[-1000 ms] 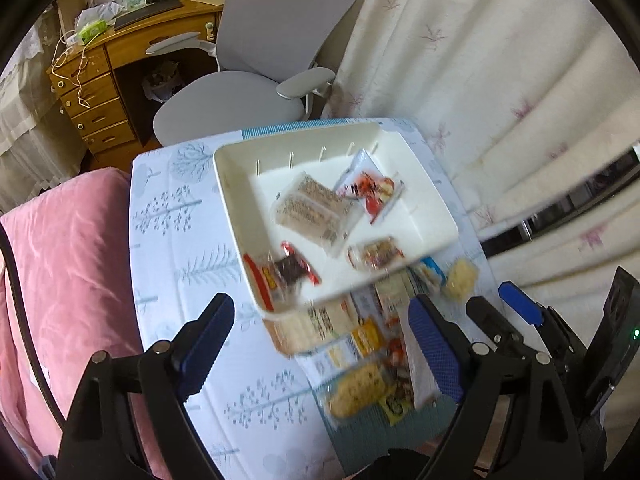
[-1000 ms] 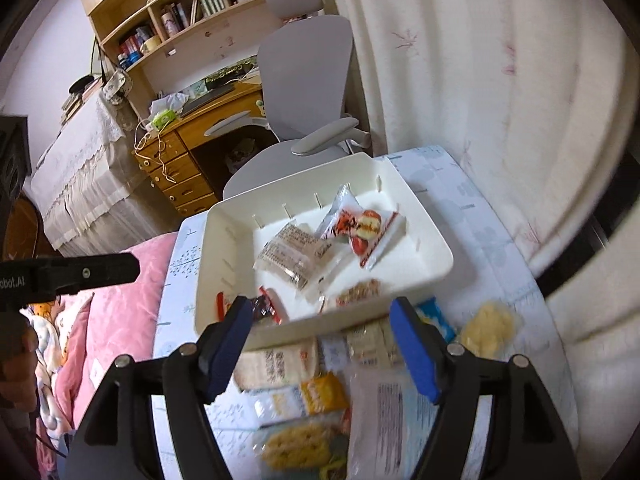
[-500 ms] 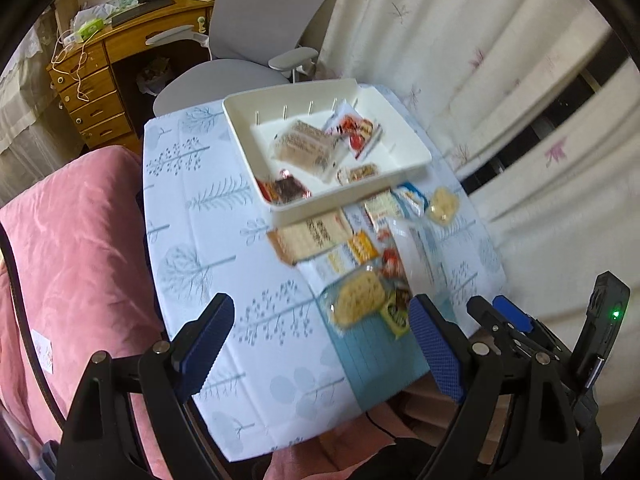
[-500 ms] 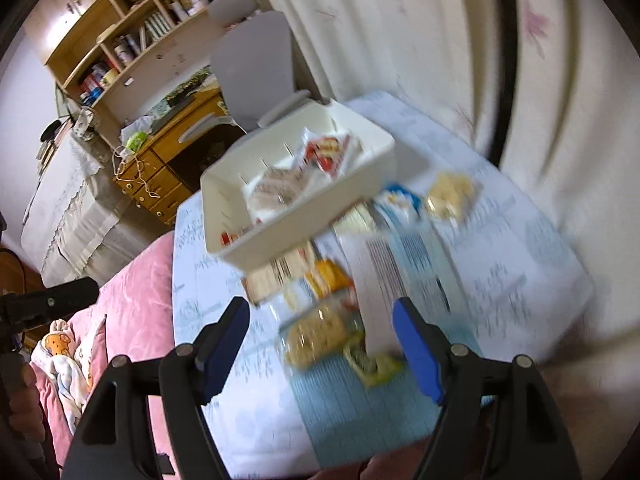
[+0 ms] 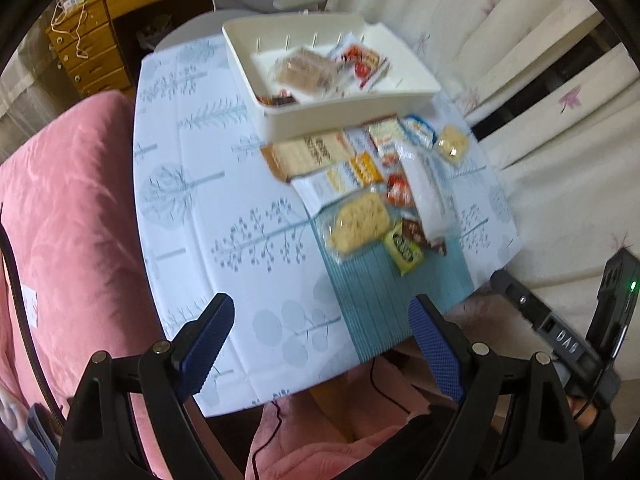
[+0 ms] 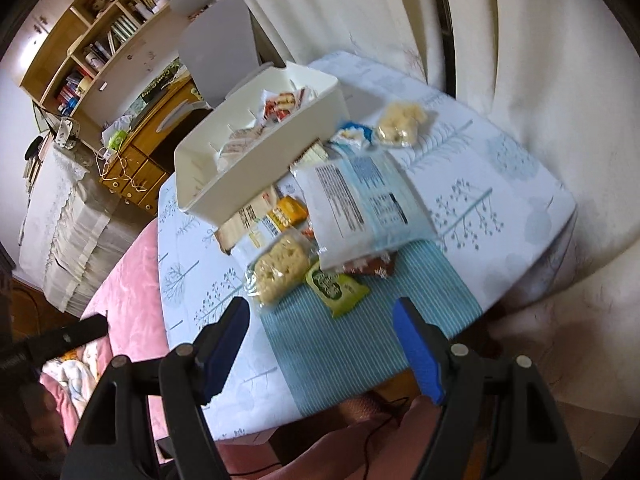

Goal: Organize snacks
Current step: 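Move both tools back to the snacks in front of the tray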

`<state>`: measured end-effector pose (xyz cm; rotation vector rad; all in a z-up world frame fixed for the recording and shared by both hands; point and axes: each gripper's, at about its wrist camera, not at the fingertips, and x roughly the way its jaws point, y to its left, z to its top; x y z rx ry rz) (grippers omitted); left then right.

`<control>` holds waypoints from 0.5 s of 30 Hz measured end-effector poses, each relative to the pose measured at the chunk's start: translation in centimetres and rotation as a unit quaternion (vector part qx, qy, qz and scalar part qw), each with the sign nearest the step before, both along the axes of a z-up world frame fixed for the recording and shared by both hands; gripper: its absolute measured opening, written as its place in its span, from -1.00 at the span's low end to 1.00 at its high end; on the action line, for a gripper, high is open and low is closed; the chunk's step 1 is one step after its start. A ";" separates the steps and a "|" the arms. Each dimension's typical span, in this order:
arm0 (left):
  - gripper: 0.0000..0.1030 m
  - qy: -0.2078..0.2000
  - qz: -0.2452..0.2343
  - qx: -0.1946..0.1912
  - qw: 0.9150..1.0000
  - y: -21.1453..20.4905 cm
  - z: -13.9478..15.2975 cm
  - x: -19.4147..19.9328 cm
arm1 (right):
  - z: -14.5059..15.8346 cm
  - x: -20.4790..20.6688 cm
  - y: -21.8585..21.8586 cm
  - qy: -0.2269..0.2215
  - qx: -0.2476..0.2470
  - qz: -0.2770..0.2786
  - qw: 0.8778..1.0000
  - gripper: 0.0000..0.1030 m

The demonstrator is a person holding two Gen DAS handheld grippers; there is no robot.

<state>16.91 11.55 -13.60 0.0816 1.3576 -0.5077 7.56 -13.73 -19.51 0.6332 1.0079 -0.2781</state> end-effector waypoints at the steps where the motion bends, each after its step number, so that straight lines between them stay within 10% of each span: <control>1: 0.71 0.003 0.000 0.005 1.000 -0.3 -0.4 -0.3 | -0.3 0.1 -0.3 0.005 0.008 0.003 1.000 0.45; 15: 0.71 0.015 0.070 0.027 0.997 -6.4 -4.3 -1.7 | -3.3 5.4 -7.8 0.075 0.084 0.077 0.991 0.66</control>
